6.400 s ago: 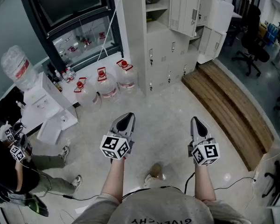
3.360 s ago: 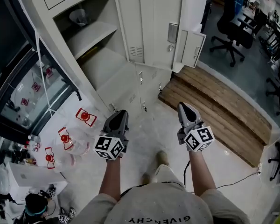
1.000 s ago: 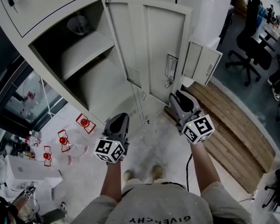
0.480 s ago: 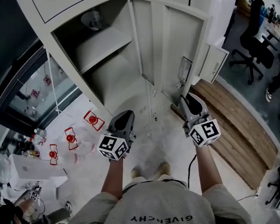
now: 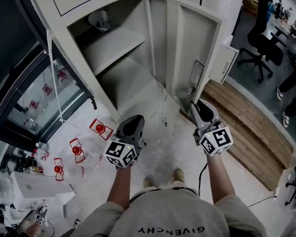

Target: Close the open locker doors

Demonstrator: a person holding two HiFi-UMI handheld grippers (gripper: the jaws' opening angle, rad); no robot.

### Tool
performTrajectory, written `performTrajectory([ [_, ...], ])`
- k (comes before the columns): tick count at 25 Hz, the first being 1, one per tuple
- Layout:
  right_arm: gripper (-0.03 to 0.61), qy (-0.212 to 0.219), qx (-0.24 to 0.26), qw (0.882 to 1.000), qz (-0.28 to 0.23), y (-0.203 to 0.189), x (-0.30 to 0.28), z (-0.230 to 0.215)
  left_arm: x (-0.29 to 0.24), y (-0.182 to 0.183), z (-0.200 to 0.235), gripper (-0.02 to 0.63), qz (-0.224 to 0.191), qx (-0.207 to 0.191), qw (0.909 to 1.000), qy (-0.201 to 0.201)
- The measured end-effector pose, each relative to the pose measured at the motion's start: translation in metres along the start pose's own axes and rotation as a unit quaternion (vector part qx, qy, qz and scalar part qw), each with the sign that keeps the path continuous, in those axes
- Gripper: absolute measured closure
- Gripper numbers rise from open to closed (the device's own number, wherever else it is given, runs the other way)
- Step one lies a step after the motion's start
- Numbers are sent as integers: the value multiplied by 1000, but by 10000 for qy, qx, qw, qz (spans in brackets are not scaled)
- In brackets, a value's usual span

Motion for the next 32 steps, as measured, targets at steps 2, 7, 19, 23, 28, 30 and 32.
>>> performTrajectory([
  [2,499,-30,30,10000,4,-1,-1,10,5,1,3,597,6,-8,10000,-82],
  [7,495,-87,63,9999,-3,-3,-2,34,18,2,9,597,16,-13,9997,-255],
  [19,481,33,164,9999,-18,-13,-17,98,57,1,26,597,-21,9,9993,-375],
  [23,476,89,194,9998,-8,-16,-26,112,66,2,33,597,-45,22,9994,-337],
  [28,469,138,194,9997,-20,-18,-37,130,78,1,42,597,-52,38,9996,-272],
  [30,466,153,188,9997,-20,-20,-41,136,81,0,45,597,-44,50,9997,-251],
  [32,466,165,170,9997,-20,-21,-46,141,85,0,48,597,-47,61,9997,-223],
])
Point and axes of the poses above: the fingertips, and each gripper's own axes: x backward along the fingers, z to its left, y out of its top, the point moved 2 cm from there along x, backward along the fingers, and after that the axes turned 5 degrees about -x, right-handed, at the moved point
